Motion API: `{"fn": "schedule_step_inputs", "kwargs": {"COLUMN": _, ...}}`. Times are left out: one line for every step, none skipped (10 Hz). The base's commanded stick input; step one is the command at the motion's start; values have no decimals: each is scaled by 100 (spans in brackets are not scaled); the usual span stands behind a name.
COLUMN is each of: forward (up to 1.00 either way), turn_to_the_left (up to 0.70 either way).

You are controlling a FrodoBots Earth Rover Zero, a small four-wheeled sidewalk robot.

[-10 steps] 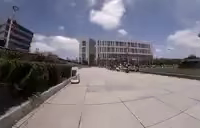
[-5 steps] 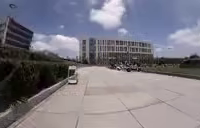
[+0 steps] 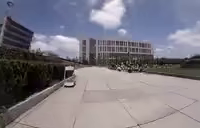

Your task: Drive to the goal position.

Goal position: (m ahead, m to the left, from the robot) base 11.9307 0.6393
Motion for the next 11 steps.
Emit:
{"fn": "schedule_step_inputs", "kwargs": {"forward": 85, "turn_to_the_left": 0}}
{"fn": "schedule_step_inputs", "kwargs": {"forward": 85, "turn_to_the_left": 0}}
{"fn": "schedule_step_inputs", "kwargs": {"forward": 85, "turn_to_the_left": 0}}
{"fn": "schedule_step_inputs", "kwargs": {"forward": 85, "turn_to_the_left": 0}}
{"fn": "schedule_step_inputs", "kwargs": {"forward": 85, "turn_to_the_left": 0}}
{"fn": "schedule_step_inputs", "kwargs": {"forward": 85, "turn_to_the_left": 0}}
{"fn": "schedule_step_inputs", "kwargs": {"forward": 85, "turn_to_the_left": 0}}
{"fn": "schedule_step_inputs", "kwargs": {"forward": 85, "turn_to_the_left": 0}}
{"fn": "schedule_step_inputs", "kwargs": {"forward": 85, "turn_to_the_left": 0}}
{"fn": "schedule_step_inputs", "kwargs": {"forward": 85, "turn_to_the_left": 0}}
{"fn": "schedule_step_inputs", "kwargs": {"forward": 85, "turn_to_the_left": 0}}
